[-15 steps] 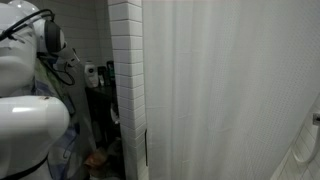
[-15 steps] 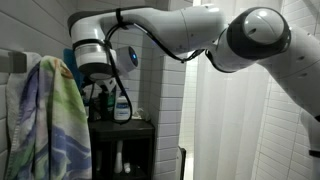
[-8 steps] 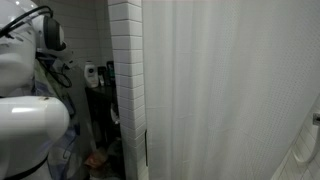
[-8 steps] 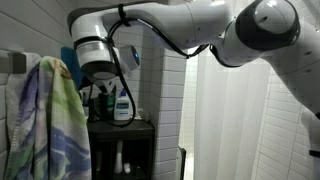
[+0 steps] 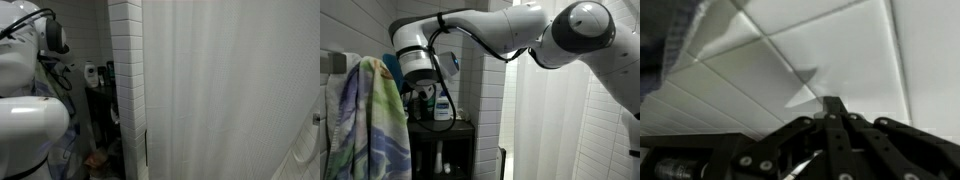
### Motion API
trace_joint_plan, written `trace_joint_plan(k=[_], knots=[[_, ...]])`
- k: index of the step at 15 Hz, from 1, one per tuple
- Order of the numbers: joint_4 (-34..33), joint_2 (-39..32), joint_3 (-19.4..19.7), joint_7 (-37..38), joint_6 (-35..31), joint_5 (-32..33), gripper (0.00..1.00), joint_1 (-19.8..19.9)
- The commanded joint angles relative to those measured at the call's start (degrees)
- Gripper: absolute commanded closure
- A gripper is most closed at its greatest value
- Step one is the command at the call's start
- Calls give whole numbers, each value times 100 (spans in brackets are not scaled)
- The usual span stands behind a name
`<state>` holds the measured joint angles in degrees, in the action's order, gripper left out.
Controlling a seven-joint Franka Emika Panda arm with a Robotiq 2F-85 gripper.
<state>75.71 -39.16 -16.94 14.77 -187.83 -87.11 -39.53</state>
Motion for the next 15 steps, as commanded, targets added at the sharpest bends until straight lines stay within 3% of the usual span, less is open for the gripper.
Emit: trace_joint_plan(k=[1, 15], knots=[[-168, -159, -36, 264, 48, 233, 100, 42], [-78, -505, 225, 292, -242, 1139, 100, 126]])
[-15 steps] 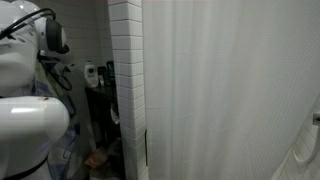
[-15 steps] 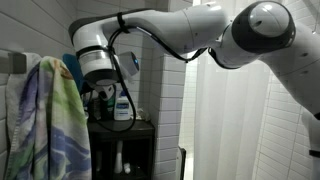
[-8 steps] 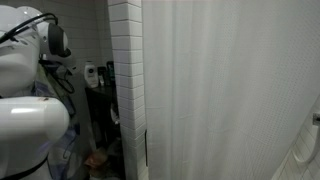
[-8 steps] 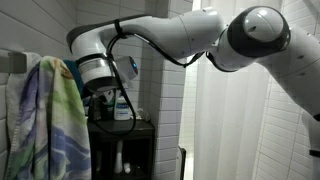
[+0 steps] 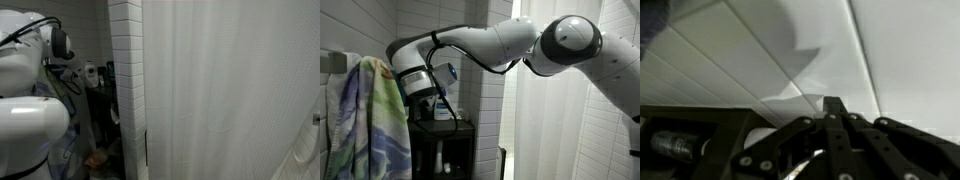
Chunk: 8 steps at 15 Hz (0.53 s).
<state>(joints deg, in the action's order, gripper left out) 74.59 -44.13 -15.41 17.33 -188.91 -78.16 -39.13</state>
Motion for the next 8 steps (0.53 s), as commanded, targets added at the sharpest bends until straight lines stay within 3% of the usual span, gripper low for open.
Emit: trace_joint_plan(k=[1, 8], knots=[[71, -8, 109, 24, -203, 330, 100, 110], [372, 49, 144, 61, -560, 487, 100, 420]])
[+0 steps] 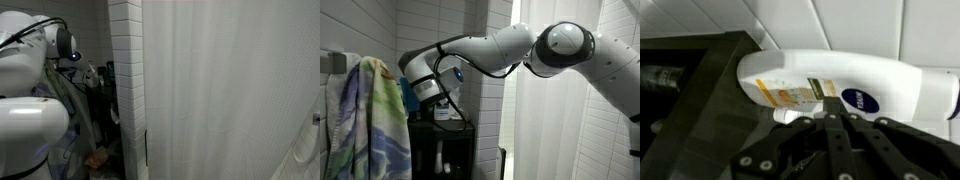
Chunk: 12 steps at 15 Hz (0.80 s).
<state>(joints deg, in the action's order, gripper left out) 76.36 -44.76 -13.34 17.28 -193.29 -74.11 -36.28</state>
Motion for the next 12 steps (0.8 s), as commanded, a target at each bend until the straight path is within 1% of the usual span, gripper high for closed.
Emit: trace_joint_plan(k=[1, 8, 9, 10, 11, 12], knots=[[226, 122, -74, 58, -150, 82, 100, 164], [390, 391, -293, 53, -4, 34, 100, 191], [396, 441, -329, 48, -20, 39, 74, 166], [400, 485, -360, 44, -29, 44, 73, 148], [391, 518, -381, 41, -67, 52, 70, 112], [363, 544, -400, 38, -90, 67, 63, 74]])
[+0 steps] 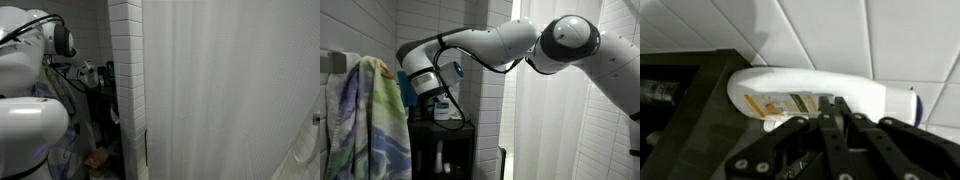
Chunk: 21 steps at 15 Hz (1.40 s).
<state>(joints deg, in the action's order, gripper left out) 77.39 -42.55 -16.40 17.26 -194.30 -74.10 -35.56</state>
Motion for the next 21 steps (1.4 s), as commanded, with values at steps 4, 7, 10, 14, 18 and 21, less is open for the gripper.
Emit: trace_joint_plan(k=[4, 7, 10, 14, 18, 21], knots=[[183, 331, -148, 91, -30, 52, 37, -141], [130, 296, -187, 106, 15, 61, 16, -243], [88, 260, -200, 131, 33, 54, 48, -351], [-110, 110, -199, 205, -89, 77, 70, -525], [-280, -35, -182, 226, -125, 113, 99, -549], [-364, -147, -170, 274, -96, 93, 100, -514]])
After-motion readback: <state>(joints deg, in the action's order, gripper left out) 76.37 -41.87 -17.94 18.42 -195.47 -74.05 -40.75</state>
